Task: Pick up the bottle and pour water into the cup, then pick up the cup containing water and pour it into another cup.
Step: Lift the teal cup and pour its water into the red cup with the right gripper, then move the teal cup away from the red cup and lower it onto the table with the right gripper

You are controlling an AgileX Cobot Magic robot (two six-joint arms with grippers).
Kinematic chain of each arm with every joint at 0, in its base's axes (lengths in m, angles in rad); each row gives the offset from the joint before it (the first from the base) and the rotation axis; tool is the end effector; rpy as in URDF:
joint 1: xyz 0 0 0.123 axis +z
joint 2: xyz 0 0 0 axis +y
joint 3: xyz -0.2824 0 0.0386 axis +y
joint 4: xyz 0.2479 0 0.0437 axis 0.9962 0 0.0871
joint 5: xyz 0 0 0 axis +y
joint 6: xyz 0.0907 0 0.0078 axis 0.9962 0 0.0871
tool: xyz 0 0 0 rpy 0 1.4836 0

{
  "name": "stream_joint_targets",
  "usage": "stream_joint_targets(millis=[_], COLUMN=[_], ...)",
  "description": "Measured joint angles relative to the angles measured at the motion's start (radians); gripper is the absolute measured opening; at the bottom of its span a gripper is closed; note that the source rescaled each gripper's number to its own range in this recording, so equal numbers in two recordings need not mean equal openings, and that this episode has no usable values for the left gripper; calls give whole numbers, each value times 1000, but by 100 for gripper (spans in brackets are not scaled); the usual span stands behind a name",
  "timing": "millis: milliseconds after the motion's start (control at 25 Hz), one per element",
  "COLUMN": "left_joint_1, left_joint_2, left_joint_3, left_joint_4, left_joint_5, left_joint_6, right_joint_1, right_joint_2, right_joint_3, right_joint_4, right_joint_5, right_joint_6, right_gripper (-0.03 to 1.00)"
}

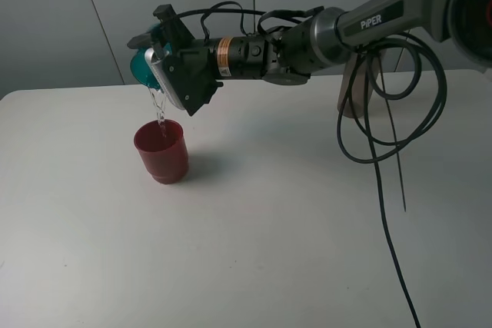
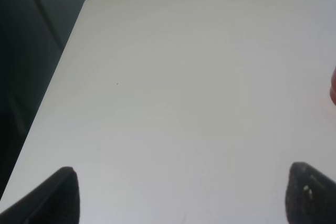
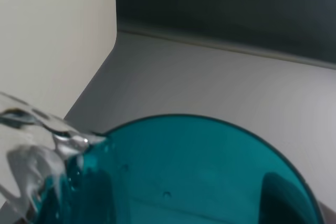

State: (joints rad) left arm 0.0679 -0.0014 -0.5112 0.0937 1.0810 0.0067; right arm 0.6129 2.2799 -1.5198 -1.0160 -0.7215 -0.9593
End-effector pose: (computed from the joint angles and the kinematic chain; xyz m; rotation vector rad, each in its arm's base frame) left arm -0.0079 0.0070 0.2789 -0.0690 2.0510 0.1586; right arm 0.3765 0.3272 0.1551 -1.7708 0.1911 -0.3484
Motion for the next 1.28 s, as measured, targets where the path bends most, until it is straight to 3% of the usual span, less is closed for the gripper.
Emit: stream_joint_targets(millis=[800,1000,1120,1280], left_joint_1=[0,0,0,0], left_joint_2=[0,0,0,0], left_joint_3=[0,0,0,0], left_joint_4=[0,0,0,0], left_joint_5=[0,0,0,0], left_joint_6=[0,0,0,0], right_joint_1=[16,16,16,16], right_joint_2=[0,0,0,0], right_joint_3=[0,0,0,0], right_joint_4=[7,7,7,7], right_joint_5=[-41,-41,-41,-41], right_joint_6=[-206,-208,-108,217], right_gripper=[8,8,8,8])
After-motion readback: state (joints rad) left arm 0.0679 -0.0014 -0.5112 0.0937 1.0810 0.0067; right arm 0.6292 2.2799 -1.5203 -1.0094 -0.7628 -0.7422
